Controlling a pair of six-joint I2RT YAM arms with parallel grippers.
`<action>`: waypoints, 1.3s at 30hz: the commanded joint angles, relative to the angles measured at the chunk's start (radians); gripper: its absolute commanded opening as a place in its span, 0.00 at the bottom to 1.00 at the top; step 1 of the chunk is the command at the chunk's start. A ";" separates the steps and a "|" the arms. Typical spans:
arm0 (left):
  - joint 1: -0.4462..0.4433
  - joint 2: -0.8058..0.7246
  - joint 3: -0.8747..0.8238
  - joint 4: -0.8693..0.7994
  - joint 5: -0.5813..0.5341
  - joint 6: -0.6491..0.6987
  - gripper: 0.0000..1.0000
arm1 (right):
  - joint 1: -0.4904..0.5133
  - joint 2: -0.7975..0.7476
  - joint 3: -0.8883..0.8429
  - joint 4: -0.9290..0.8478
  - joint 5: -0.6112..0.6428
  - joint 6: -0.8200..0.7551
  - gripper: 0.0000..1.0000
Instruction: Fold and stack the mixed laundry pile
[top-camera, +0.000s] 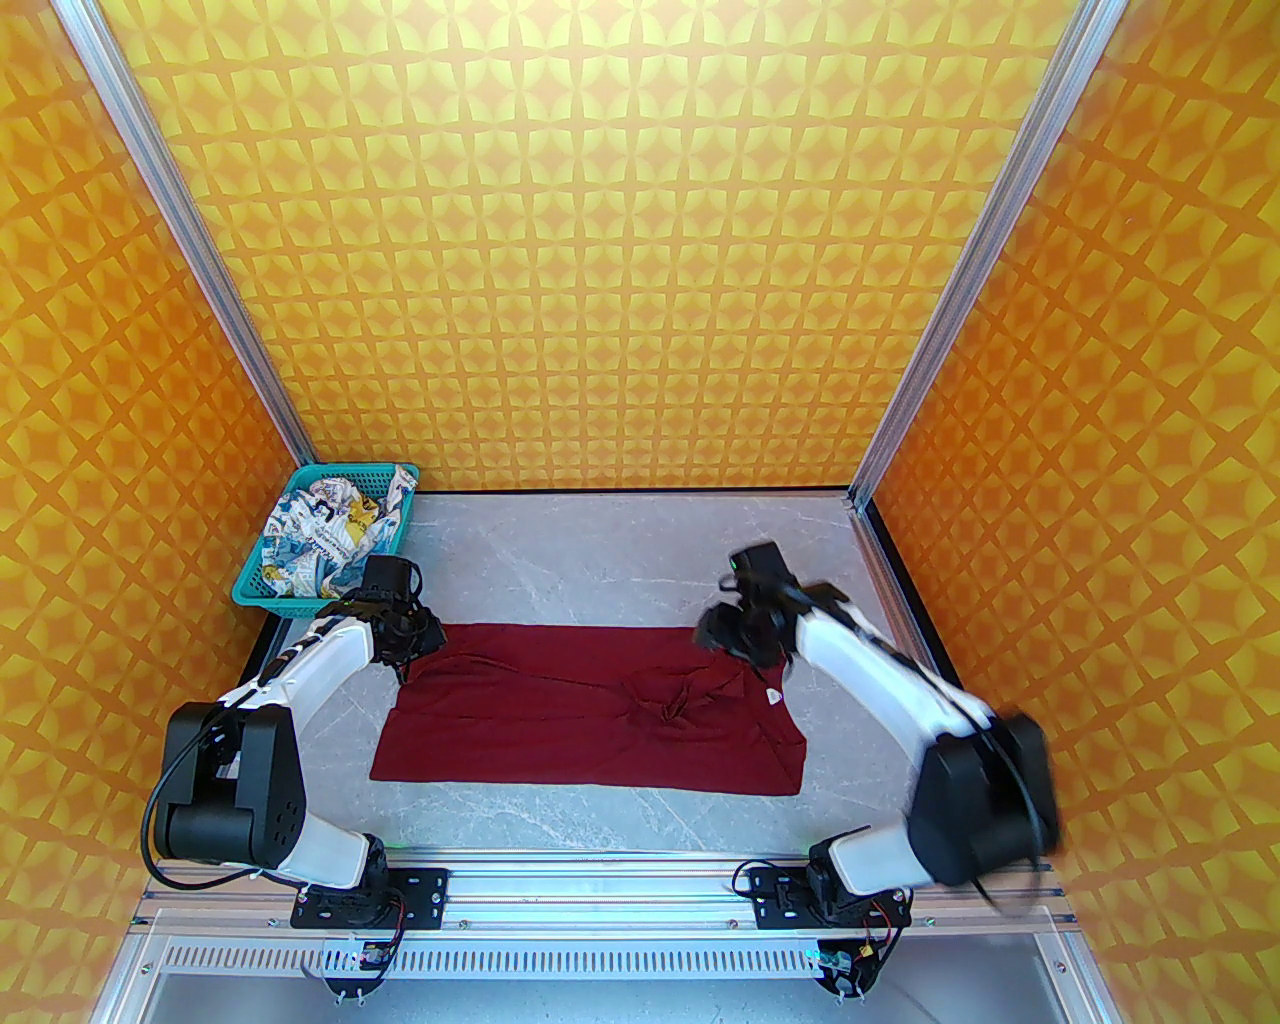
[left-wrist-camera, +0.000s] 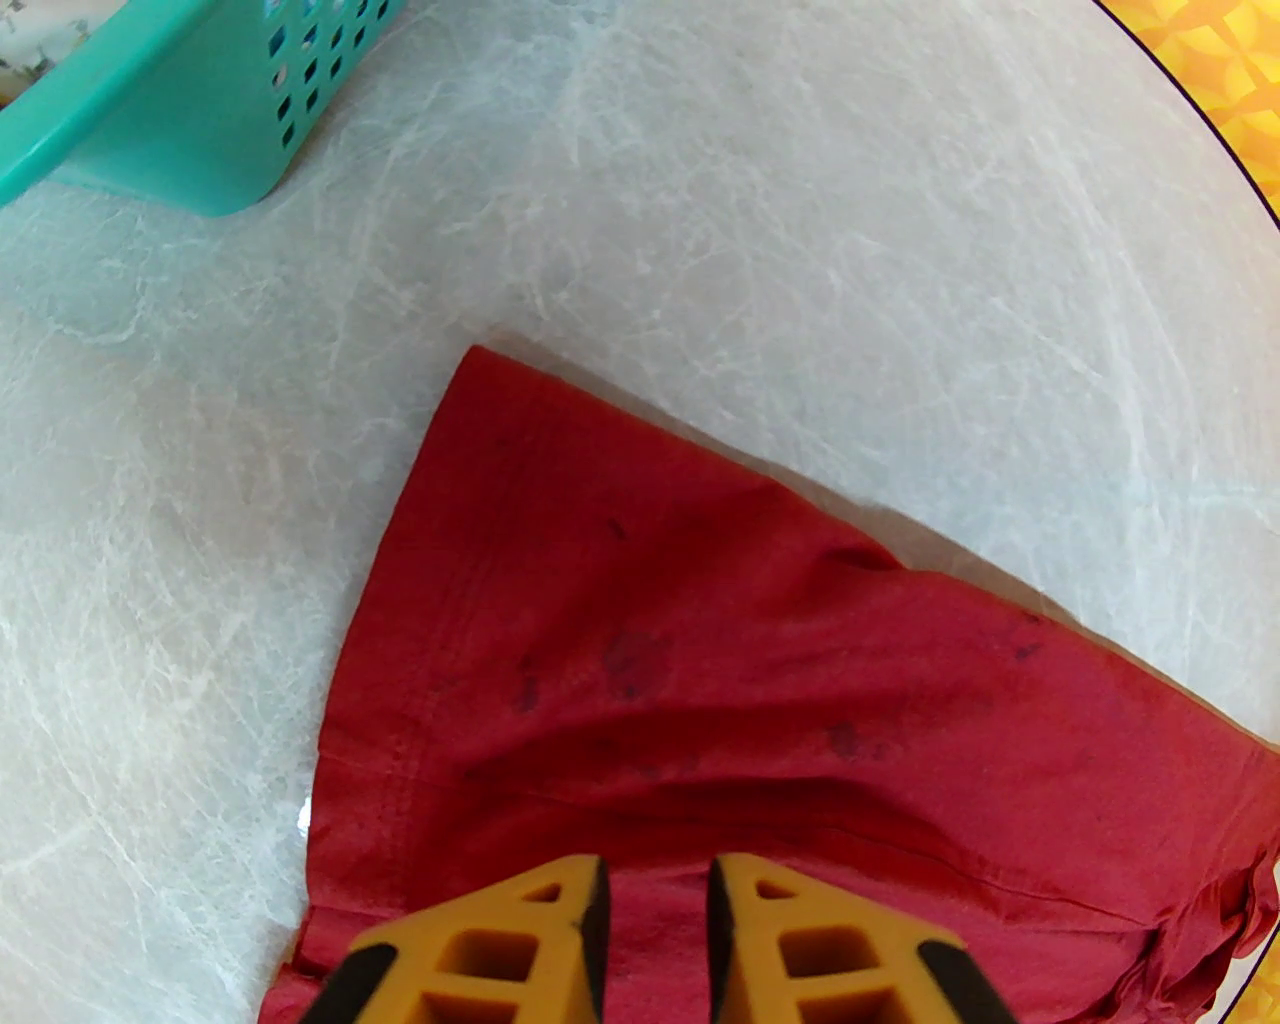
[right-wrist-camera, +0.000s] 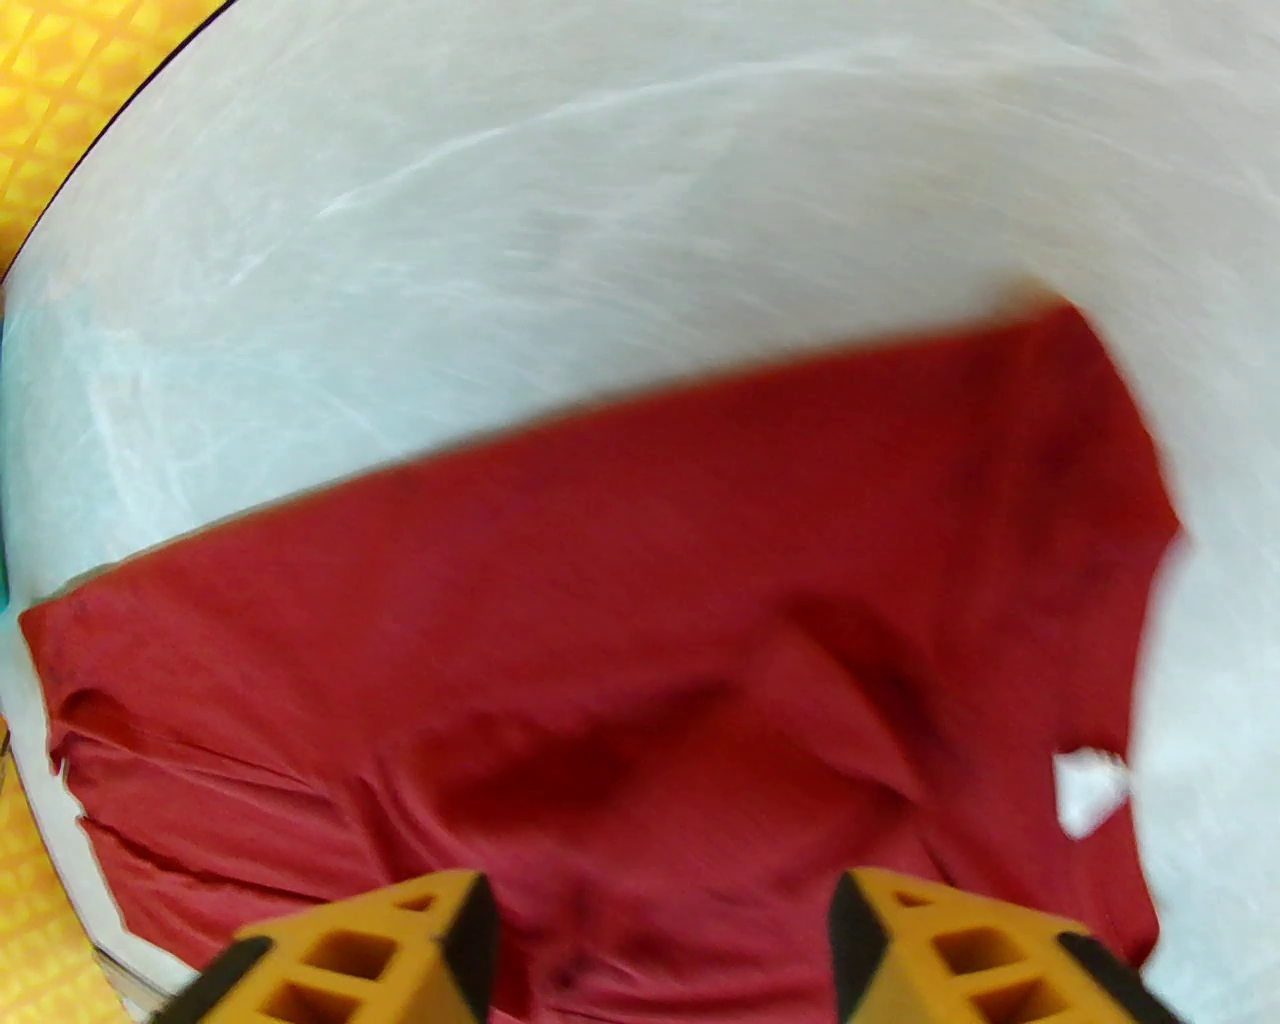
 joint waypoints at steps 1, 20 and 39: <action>0.000 -0.021 -0.005 0.025 0.035 -0.008 0.23 | 0.029 0.117 0.099 -0.053 -0.056 -0.074 0.53; 0.001 0.031 -0.011 0.048 0.035 0.001 0.23 | 0.087 -0.119 -0.331 0.002 -0.045 -0.028 0.35; -0.004 0.154 0.152 0.047 0.037 0.038 0.23 | 0.073 -0.238 -0.128 -0.088 0.061 -0.036 0.47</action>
